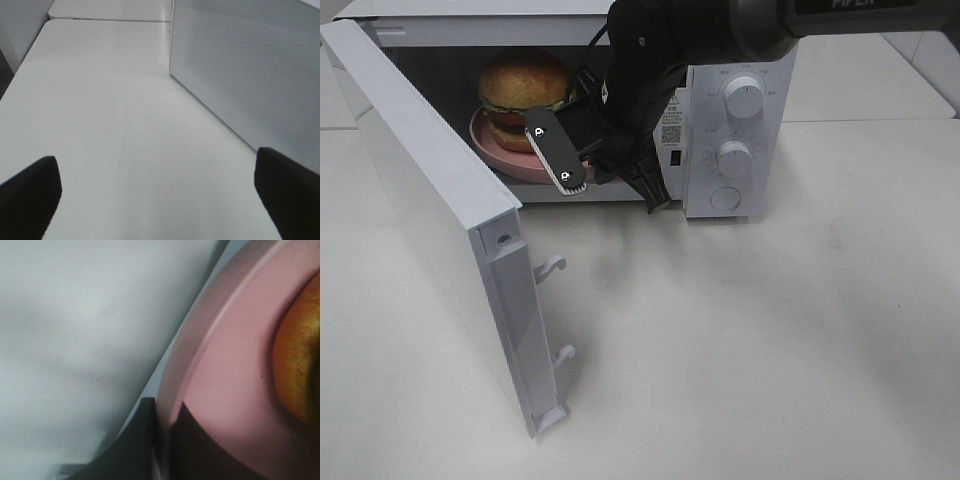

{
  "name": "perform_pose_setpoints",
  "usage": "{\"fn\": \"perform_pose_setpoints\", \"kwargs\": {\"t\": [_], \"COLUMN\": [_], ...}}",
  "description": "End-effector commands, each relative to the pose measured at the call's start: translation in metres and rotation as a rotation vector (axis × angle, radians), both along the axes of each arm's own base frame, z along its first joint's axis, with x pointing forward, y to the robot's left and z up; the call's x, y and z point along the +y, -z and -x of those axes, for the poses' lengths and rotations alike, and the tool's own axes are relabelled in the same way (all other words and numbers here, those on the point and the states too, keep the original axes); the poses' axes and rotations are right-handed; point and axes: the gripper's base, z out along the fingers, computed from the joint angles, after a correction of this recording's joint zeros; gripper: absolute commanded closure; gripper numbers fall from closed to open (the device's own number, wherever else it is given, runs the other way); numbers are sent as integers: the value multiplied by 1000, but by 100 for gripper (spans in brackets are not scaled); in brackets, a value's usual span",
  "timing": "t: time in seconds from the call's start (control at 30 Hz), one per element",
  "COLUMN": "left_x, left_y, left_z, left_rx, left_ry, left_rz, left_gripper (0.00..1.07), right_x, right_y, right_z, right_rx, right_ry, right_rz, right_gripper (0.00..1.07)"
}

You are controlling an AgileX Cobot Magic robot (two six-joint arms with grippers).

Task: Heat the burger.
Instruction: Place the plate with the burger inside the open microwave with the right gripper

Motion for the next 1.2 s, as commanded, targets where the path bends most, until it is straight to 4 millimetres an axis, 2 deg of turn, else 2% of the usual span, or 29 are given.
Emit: {"fn": "perform_pose_setpoints", "kwargs": {"t": [0.03,0.47,0.7,0.93,0.97,1.0,1.03,1.07,1.1,1.17,1.2], "left_x": [0,0,0,0,0,0,0,0,0,0,0], "left_y": [1,1,1,1,1,1,1,1,1,1,1], "left_z": [3,3,3,3,3,3,3,3,3,3,3], "left_rx": [-15,-15,-15,-15,-15,-15,-15,-15,-15,-15,-15], "left_ry": [7,7,7,7,7,7,7,7,7,7,7], "left_rz": [0,0,0,0,0,0,0,0,0,0,0], "left_gripper": [9,9,9,9,9,9,9,9,9,9,9], "right_x": [9,27,32,33,33,33,33,33,33,33,32], "right_y": [-15,-4,2,9,9,9,9,9,9,9,9], "right_z": [-16,-40,-45,-47,-47,-47,-47,-47,-47,-46,-46], "right_rx": [-91,-131,-160,-162,-161,-158,-158,-157,-151,-147,-139], "right_ry": [34,56,43,40,40,45,45,49,68,74,82], "right_rz": [-64,-115,-142,-147,-146,-147,-147,-149,-161,-163,-159], "right_gripper": [107,107,104,91,87,79,79,75,67,64,58]}}
